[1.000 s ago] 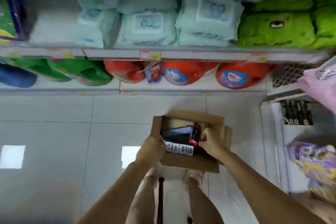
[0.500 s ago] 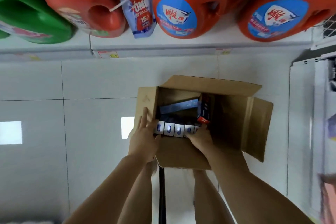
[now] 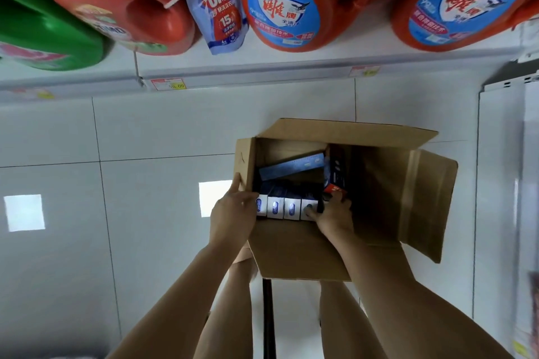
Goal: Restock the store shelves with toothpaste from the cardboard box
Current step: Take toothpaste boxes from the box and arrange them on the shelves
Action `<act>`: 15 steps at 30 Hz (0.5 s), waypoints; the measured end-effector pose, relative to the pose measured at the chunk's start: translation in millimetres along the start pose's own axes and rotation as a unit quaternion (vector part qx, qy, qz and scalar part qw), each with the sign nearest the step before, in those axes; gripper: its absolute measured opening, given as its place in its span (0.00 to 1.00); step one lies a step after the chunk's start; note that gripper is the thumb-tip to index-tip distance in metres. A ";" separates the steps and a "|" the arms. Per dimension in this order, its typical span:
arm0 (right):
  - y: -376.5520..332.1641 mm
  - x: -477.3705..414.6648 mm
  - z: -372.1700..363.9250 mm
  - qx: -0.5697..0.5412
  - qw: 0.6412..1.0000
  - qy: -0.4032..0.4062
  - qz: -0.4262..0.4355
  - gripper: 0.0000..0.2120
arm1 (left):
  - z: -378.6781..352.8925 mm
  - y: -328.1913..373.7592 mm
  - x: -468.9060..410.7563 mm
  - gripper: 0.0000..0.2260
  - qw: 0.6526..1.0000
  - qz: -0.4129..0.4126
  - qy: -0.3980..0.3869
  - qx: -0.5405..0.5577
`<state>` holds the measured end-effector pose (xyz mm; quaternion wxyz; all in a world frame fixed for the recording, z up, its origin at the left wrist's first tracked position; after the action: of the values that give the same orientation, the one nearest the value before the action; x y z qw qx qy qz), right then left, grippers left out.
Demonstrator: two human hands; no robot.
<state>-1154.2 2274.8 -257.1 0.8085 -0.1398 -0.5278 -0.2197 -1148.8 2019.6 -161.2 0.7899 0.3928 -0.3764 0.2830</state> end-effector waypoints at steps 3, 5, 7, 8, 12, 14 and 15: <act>-3.7 3.9 -2.8 0.044 0.999 0.001 -0.017 0.47 | -2.5 5.3 -1.0 0.11 1.000 -0.007 -0.002 -0.023; -7.7 5.7 -5.3 0.047 0.998 0.010 -0.028 0.47 | -2.3 4.4 -1.6 0.10 1.000 0.001 -0.002 -0.029; -8.0 6.2 -7.1 0.037 0.998 0.020 -0.047 0.44 | -3.1 3.6 -1.3 0.12 1.000 0.009 -0.005 -0.025; -6.5 5.7 -7.6 0.026 0.998 0.025 -0.060 0.43 | -3.5 4.3 -1.3 0.13 1.000 0.006 -0.007 -0.023; -0.8 -1.3 -1.4 -0.018 0.996 0.035 -0.080 0.43 | -4.0 3.2 -1.9 0.13 0.999 0.005 -0.019 -0.026; 2.6 -2.9 7.5 -0.025 0.996 0.032 -0.077 0.44 | -4.9 1.0 -2.7 0.13 0.999 0.015 -0.028 -0.033; 4.8 -1.7 13.2 -0.026 0.996 0.028 -0.075 0.44 | -6.6 -0.4 -1.5 0.13 0.999 0.022 -0.034 -0.036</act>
<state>-1162.9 2285.4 -253.4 0.8003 -0.1150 -0.5081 -0.2969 -1146.9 2024.7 -165.3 0.7841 0.3648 -0.4213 0.2732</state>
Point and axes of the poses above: each hand's wrist, its own x-axis away from the middle knuckle, its own z-axis out of the back of the hand, y = z × x, the point moved 10 cm from there along -x, towards the middle knuckle, and after that the axes turned 9 degrees about -y, right-handed, at the moved point
